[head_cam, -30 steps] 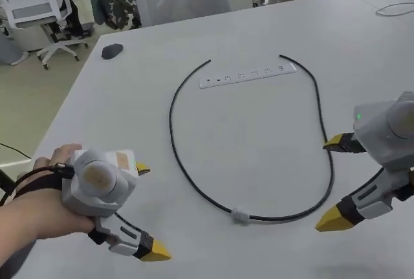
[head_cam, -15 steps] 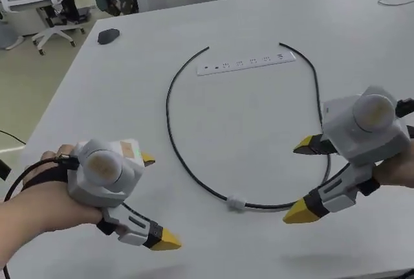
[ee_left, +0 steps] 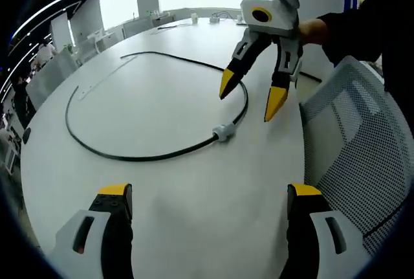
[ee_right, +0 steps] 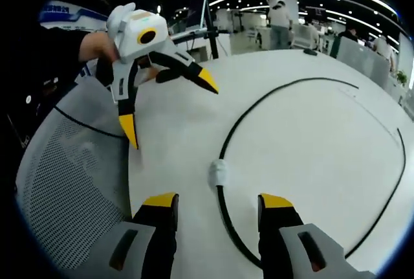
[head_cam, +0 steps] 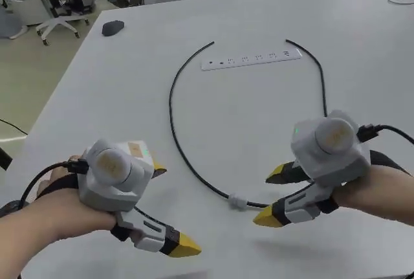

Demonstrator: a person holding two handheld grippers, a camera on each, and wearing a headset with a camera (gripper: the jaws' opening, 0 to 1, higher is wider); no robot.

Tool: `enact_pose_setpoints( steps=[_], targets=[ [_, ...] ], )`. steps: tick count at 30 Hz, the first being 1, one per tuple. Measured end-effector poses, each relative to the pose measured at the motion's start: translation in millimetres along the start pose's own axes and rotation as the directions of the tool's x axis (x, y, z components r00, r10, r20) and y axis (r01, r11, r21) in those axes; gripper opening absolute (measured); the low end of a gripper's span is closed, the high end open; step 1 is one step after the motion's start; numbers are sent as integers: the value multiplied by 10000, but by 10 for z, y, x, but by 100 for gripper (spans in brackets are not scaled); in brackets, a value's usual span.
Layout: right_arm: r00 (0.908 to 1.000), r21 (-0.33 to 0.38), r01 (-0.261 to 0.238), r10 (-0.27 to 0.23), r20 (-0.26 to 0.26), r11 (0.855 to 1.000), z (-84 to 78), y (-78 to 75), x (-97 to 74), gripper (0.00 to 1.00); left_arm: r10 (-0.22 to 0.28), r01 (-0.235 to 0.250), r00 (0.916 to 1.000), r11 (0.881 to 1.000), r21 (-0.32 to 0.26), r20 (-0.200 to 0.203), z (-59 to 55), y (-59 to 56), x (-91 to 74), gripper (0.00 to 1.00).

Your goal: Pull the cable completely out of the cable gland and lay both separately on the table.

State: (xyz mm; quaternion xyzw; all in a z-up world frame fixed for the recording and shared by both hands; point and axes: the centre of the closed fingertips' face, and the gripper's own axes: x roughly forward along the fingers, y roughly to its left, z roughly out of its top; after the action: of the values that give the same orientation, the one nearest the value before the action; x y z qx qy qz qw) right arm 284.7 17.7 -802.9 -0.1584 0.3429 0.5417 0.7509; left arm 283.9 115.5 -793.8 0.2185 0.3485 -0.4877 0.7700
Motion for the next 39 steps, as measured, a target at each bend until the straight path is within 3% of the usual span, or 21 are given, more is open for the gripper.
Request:
enact_pose_setpoints(
  steps=[2, 4, 6, 7, 9, 14, 21, 24, 25, 29, 31, 33, 35, 39],
  targets=[
    [10000, -178, 22, -22, 5, 9998, 17, 15, 52, 41, -16, 15, 10000, 9998, -204, -29, 7, 9, -9, 94],
    [10000, -165, 59, -60, -61, 9998, 22, 14, 96, 40, -236, 242, 9996, 9984, -513, 123, 43, -32, -25, 81],
    [9999, -163, 0, -2, -118, 9999, 21, 28, 140, 39, -340, 397, 9972, 9954, -866, 662, 150, -68, -41, 71],
    [9998, -194, 98, -102, -189, 9998, 13, 11, 155, 37, -432, 515, 9954, 9939, -978, 855, 188, -86, -45, 72],
    [9996, -243, 170, -175, -216, 9996, 13, -7, 190, 33, -366, 449, 9957, 9943, -970, 854, 204, -74, -44, 78],
    [9994, -64, 346, -346, -83, 9994, 62, -66, 259, 25, -472, 546, 9950, 9949, -848, 876, 226, -103, -28, 79],
    [9990, -330, 406, -412, -195, 9986, 54, -79, 295, 19, -634, 689, 9962, 9932, -943, 598, 137, -97, -5, 78],
    [9991, -451, 372, -380, -162, 9983, 61, -58, 317, 18, -572, 639, 9961, 9927, -1024, 666, 102, -68, 14, 78],
    [9989, -514, 414, -425, -204, 9978, 56, -55, 326, 17, -636, 739, 9952, 9869, -1431, 749, 86, -80, 23, 78],
    [9987, -533, 485, -491, -108, 9974, 78, -58, 361, 12, -647, 760, 9947, 9861, -1477, 797, 60, -76, 32, 79],
    [9983, -749, 562, -573, -117, 9956, 78, -51, 366, 9, -605, 746, 9941, 9840, -1620, 904, 87, -68, 28, 79],
    [9975, -892, 686, -696, -90, 9936, 74, -35, 364, 9, -660, 899, 9893, 9782, -1873, 1302, 178, -80, 20, 79],
    [9973, -931, 725, -734, -69, 9930, 70, -35, 352, 9, -702, 956, 9880, 9775, -1880, 1374, 208, -97, 24, 78],
    [9973, -874, 653, -680, -275, 9940, 42, -23, 305, 8, -973, 1180, 9852, 9822, -1464, 1412, 238, -193, 66, 87]
  ],
)
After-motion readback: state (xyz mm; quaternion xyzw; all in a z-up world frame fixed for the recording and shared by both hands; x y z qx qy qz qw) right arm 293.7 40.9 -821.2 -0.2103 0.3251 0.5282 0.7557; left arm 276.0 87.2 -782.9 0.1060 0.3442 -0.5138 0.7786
